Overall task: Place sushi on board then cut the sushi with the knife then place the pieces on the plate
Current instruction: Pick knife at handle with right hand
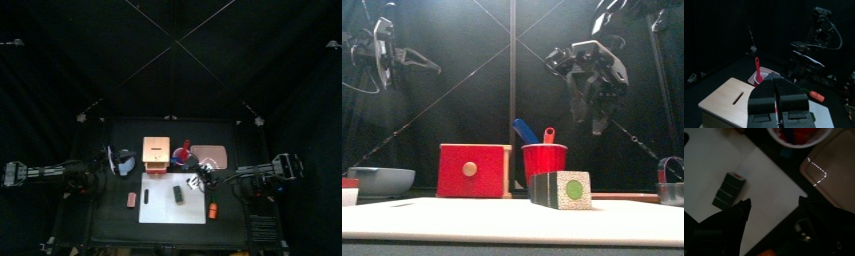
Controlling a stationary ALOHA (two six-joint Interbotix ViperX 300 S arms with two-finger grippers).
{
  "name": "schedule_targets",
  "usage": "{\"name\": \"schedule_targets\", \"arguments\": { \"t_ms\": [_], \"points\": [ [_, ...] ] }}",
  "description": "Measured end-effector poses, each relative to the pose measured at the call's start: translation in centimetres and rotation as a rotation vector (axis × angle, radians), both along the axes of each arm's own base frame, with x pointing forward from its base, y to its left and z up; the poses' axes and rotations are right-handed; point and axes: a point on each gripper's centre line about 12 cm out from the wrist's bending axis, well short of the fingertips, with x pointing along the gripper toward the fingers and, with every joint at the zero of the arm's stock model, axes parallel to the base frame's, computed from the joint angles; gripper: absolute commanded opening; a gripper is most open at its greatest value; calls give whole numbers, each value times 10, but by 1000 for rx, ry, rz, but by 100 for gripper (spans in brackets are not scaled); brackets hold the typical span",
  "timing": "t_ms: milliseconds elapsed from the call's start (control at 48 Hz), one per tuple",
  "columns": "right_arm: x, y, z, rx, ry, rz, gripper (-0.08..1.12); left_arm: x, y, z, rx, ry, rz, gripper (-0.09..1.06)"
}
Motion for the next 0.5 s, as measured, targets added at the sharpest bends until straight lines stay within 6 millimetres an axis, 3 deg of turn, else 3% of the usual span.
{"name": "schedule_targets", "arguments": {
  "t_ms": [83, 167, 333, 500],
  "points": [
    [-20, -29, 13, -32, -8, 34, 106, 0, 1, 1, -2, -2, 4, 10],
    [-30, -48, 13, 7, 14, 72, 106, 0, 2, 0, -11, -4, 9, 10],
    [-23, -74, -2, 132, -10, 209, 106, -1, 4, 1, -32, -14, 25, 10],
    [-12, -108, 1, 60, -5, 319, 106, -2, 7, 3, -29, -32, 42, 10]
  ]
}}
